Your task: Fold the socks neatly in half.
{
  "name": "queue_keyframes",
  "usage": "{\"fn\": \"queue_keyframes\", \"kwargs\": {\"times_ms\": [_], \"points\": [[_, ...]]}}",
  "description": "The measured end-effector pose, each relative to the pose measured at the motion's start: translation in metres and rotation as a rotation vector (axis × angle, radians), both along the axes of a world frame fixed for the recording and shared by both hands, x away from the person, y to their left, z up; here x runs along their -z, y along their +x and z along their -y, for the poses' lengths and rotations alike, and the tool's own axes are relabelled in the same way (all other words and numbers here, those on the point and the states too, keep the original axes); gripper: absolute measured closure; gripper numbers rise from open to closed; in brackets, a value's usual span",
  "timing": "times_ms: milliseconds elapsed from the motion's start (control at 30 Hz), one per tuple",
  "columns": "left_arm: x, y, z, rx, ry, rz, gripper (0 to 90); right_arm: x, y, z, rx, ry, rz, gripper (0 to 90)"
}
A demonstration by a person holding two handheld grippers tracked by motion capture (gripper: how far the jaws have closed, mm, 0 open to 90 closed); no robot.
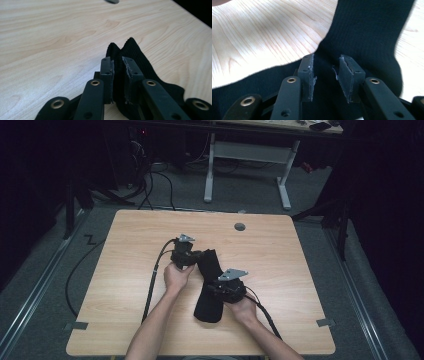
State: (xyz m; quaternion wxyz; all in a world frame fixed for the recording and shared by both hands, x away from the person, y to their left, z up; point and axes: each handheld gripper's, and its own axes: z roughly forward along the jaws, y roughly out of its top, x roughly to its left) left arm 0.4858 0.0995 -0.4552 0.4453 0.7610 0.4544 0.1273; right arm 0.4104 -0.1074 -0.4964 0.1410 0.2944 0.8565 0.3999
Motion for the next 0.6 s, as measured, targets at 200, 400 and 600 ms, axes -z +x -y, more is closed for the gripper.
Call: {"fn": "queue_keyframes", "kwargs": {"times_ms": [200,400,600], "points": [[-0.012,-0.012,0.001,0.058,-0.026,0.041,79.2,0.007,0.010,-0.007,0.016,-0.002,-0.036,64.9],[-0.014,-0.032,0.001,0.122,-0.102,0.072,79.2,0.010,0.017,-0.007,0.045,0.008,-0.006,65.8],[-0.010,-0.033,0.000,0.119,-0.097,0.069,79.2,0.006,0.028,-0.010,0.055,-0.033,-0.005,63.4]]}}
